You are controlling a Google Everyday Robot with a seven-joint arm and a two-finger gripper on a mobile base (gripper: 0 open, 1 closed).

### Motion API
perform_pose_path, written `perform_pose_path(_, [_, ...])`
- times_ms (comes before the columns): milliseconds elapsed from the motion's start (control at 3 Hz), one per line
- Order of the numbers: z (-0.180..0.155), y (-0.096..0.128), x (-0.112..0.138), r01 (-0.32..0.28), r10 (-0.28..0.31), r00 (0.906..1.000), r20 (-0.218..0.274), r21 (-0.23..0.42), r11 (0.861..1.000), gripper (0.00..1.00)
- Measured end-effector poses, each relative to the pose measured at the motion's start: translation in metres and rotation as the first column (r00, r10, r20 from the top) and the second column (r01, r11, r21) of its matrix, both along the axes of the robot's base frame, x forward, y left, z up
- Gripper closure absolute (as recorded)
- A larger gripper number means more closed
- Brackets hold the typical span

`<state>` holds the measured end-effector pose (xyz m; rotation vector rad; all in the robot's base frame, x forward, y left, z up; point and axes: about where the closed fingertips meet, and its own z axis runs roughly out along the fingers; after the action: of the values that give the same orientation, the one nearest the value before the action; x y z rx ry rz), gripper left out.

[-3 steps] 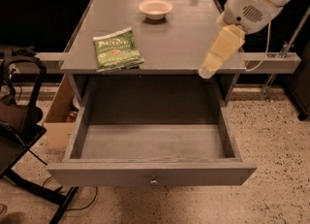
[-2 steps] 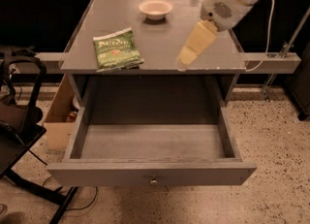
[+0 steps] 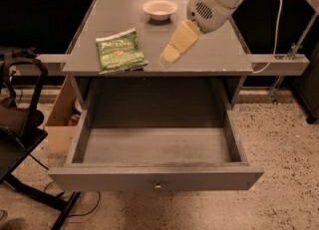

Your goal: Place green jalapeno chip bag into top drawer

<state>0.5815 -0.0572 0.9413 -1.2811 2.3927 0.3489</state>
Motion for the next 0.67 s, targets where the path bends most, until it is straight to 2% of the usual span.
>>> perform_pose_path(333, [-0.016, 0.019, 0.015, 0.011, -0.011, 0.9999, -0.005, -0.032, 0.999, 0.00])
perform_pose_path(667, [-0.037, 0.043, 0.041, 0.030, -0.030, 0.9995, -0.003, -0.084, 0.996, 0.00])
